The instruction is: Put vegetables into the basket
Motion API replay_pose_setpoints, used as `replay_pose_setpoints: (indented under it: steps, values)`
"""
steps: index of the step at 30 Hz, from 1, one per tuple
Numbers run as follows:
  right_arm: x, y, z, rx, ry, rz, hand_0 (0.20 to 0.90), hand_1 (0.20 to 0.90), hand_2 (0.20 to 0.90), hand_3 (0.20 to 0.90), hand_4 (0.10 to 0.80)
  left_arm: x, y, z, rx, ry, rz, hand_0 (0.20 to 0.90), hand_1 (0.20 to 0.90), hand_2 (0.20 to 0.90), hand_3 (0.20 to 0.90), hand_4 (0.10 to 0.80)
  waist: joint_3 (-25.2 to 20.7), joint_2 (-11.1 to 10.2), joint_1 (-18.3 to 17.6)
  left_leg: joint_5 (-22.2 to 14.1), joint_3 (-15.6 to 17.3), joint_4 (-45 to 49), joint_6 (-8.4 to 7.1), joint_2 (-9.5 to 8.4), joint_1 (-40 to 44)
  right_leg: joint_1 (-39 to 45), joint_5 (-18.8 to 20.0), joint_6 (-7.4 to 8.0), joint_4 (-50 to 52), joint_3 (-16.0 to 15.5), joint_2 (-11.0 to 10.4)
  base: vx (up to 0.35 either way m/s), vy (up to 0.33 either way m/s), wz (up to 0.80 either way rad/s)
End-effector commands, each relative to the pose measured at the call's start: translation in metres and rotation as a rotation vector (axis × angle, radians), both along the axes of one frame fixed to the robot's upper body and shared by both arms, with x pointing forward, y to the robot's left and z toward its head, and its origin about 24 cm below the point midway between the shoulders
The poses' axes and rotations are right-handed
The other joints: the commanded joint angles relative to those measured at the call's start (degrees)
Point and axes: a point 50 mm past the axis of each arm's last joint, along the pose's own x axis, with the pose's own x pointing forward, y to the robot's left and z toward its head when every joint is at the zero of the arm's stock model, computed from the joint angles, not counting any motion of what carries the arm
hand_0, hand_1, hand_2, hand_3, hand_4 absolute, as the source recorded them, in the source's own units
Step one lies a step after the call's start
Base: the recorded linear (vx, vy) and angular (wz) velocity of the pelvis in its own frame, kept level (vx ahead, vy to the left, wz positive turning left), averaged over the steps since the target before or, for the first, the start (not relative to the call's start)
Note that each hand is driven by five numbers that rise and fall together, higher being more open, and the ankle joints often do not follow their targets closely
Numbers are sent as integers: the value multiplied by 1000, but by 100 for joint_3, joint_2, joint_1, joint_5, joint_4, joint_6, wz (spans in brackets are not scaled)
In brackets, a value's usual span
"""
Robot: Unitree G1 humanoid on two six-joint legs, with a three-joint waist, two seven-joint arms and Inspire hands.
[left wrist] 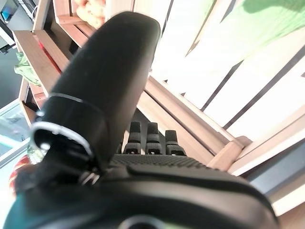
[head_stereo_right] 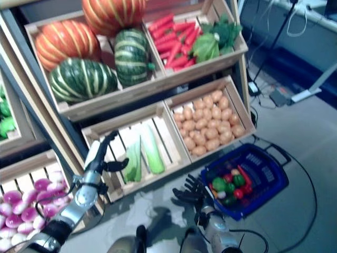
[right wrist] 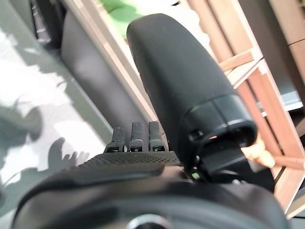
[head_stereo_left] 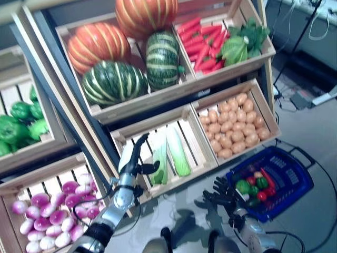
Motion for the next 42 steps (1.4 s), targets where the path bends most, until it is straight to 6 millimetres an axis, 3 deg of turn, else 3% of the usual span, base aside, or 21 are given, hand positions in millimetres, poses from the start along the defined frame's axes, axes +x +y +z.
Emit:
replay_pose_setpoints:
  steps: [1, 8, 18, 31, 42]
  values:
    - [21, 6, 29, 55, -182, 4, 900, 900, 900, 900, 800, 23, -2, 55, -79, -270, 45, 900, 900, 900, 900, 800, 95, -51, -136, -1018, -120, 1194, 271, 92, -589, -531, -345, -471, 900, 166, -109, -144, 46, -2]
    - [46, 8, 56, 48, -283, 15, 900, 900, 900, 900, 800, 43, -5, 76, -150, -330, 121, 900, 900, 900, 900, 800, 285, -64, -233, -1616, -168, 2646, 303, 171, -1672, -1711, -813, -552, 2350, 422, -257, -90, 66, -11]
    - [78, 10, 110, 42, -472, 19, 900, 900, 900, 900, 800, 55, 11, 101, -265, -392, 264, 900, 900, 900, 900, 800, 422, -38, -320, -2169, -238, 4118, 286, 253, -2797, -2885, -1265, -632, 3623, 700, -284, -42, 59, -5]
    - [102, 8, 152, 13, -582, -40, 900, 900, 900, 900, 800, 75, 28, 119, -473, -302, 369, 900, 900, 900, 900, 800, 565, -107, -389, -2278, -402, 5242, 309, 323, -4224, -4198, -1397, -647, 4597, 717, -204, -23, 5, 1]
    - [113, -14, 175, 18, -613, -73, 900, 900, 900, 900, 800, 93, 55, 163, -465, -192, 279, 900, 900, 900, 900, 800, 644, -245, -549, -2416, -479, 6053, 410, 575, -5305, -5202, -1405, -653, 5265, 671, -113, 3, 0, -9]
